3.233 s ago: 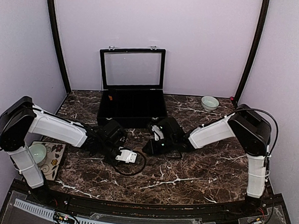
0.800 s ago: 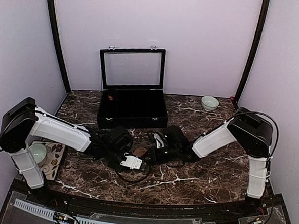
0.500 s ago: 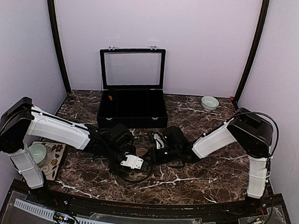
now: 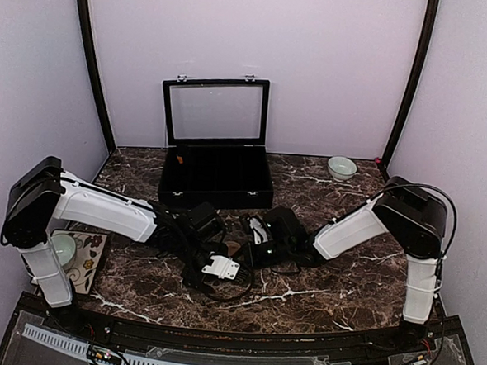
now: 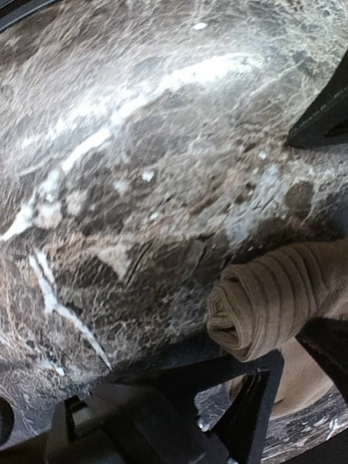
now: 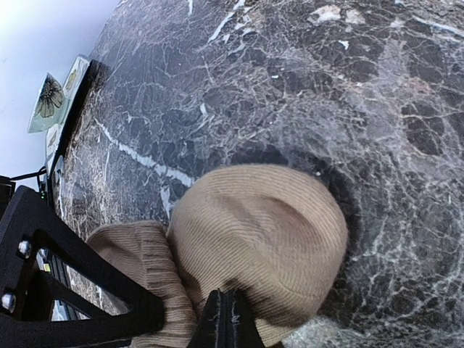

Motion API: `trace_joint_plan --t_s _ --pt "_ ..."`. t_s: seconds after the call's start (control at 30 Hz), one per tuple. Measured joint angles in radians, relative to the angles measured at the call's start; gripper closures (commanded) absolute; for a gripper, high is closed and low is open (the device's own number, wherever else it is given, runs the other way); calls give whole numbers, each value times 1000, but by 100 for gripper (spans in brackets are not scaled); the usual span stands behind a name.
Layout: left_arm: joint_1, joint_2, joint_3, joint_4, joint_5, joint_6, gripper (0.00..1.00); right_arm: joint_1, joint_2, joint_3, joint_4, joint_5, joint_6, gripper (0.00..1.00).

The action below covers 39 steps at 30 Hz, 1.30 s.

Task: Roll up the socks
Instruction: Roll the sock at the center of the board.

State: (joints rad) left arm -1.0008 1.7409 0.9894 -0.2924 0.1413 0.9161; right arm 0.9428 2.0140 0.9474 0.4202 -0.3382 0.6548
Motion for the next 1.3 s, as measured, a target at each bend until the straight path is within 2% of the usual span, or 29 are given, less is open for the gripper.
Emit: trace_joint_plan --t_s 0.17,0.43,0.73,0.93,1.03,1.3 --pt "3 47 53 -16 14 0 25 0 -10 -15 3 5 -6 100" --pt "6 73 83 -33 11 23 49 0 -19 -34 19 6 -12 100" --pt "45 163 206 -119 42 11 55 0 -30 -62 46 -14 -6 99" --pt "86 212 274 -190 147 16 60 -3 -70 -113 70 3 -3 76" --pt "101 226 293 -216 182 16 64 -5 -108 -149 70 23 -9 68" --pt "129 295 394 -335 262 -8 62 -6 -219 -253 47 99 -44 63"
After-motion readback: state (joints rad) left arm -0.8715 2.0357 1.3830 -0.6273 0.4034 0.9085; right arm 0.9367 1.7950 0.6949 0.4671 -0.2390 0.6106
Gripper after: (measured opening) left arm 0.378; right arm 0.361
